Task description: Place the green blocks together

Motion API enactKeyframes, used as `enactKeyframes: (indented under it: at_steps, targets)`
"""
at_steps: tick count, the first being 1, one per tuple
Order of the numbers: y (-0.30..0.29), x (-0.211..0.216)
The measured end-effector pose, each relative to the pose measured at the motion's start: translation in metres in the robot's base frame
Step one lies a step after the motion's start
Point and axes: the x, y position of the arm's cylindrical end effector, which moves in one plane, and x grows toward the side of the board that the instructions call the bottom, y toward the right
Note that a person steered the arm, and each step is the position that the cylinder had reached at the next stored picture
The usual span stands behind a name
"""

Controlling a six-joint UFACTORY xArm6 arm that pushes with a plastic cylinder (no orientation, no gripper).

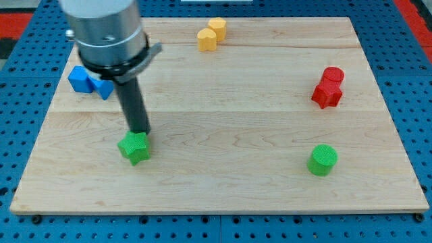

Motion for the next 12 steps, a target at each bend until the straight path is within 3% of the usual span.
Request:
enactKeyframes:
  at_steps: [1,3,4,5,6,7,8,9,11,12]
  targets:
    - [-0.005,0.017]
    - [-0.094,0.068]
    - [-0.055,0.089]
    - [0.033,0.065]
    - [0.045,0.056]
    - [-0.016,0.056]
    - [-0.011,0.047]
    - [0.036,0.028]
    - [0.055,0.018]
    - [0.081,-0.015]
